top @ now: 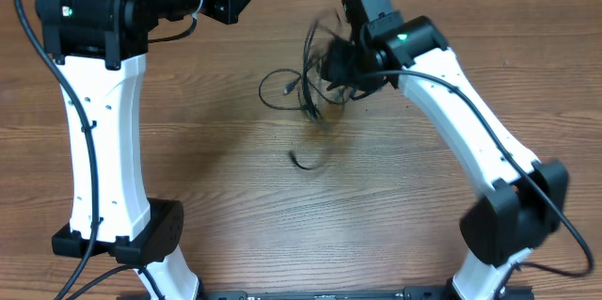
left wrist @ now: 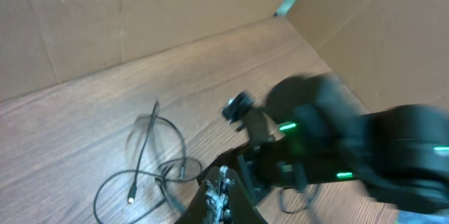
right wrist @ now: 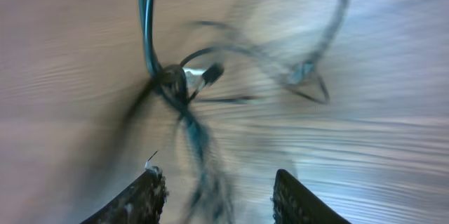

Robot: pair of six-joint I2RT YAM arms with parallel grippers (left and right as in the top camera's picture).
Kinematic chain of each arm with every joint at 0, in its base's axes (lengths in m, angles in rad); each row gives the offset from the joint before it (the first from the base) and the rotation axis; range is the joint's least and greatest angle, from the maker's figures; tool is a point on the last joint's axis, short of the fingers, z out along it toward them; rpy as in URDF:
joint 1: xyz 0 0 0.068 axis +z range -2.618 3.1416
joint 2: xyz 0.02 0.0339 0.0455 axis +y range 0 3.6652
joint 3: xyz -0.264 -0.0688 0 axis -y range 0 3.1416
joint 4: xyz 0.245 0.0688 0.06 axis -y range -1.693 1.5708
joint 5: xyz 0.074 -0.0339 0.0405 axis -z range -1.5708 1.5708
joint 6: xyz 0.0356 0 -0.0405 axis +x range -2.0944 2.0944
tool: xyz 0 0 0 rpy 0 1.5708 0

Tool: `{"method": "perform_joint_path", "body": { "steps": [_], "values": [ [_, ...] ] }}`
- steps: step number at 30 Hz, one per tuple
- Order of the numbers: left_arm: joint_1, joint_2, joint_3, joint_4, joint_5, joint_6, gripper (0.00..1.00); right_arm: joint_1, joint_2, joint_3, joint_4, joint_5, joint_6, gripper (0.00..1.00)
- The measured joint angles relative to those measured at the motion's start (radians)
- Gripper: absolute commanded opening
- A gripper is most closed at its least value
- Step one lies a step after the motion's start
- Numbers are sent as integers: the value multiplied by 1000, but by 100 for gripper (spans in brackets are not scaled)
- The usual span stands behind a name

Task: Untangle cables

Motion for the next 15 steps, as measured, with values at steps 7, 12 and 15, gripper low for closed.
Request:
{"method": "perform_joint_path", "body": {
  "steps": [7,12,15],
  "values": [
    [68,-2,0,7,3,-17,4,-58,51,-26,-44,172,-34,41],
    [73,-2,0,-82,-24,-30,7,-109,51,-26,-44,133,-110,47],
    [18,6,2,-162,-62,-33,28,-143,51,-26,-51,72,-146,53]
  ]
}}
